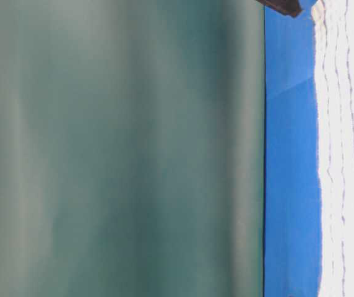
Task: Fold the blue towel.
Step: 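Move both grippers to the towel's top corners and pinch them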
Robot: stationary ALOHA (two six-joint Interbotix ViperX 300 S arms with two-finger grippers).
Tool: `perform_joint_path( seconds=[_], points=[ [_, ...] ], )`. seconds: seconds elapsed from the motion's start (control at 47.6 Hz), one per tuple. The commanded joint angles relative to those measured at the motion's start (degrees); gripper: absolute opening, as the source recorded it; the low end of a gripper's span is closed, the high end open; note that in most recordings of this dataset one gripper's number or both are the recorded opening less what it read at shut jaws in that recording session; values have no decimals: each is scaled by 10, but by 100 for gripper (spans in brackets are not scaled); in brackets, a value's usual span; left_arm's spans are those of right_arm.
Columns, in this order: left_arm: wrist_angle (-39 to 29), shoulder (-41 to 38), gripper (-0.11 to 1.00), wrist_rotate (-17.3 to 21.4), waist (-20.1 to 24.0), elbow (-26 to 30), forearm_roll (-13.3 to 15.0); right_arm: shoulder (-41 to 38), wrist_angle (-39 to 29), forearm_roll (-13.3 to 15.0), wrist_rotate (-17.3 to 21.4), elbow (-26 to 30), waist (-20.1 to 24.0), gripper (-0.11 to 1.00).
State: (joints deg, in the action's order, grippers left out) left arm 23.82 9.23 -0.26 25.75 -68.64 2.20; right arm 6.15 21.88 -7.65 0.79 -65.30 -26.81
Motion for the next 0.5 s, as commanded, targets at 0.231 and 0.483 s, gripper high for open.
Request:
perform_joint_path(
  seconds=[0.231,0.483],
  points=[
    [40,-83,84,-1,3,18,2,-62,36,-12,1,16,-2,77],
    [40,-107,83,-2,3,31,2,-65,37,-12,1,15,-2,76]
  ],
)
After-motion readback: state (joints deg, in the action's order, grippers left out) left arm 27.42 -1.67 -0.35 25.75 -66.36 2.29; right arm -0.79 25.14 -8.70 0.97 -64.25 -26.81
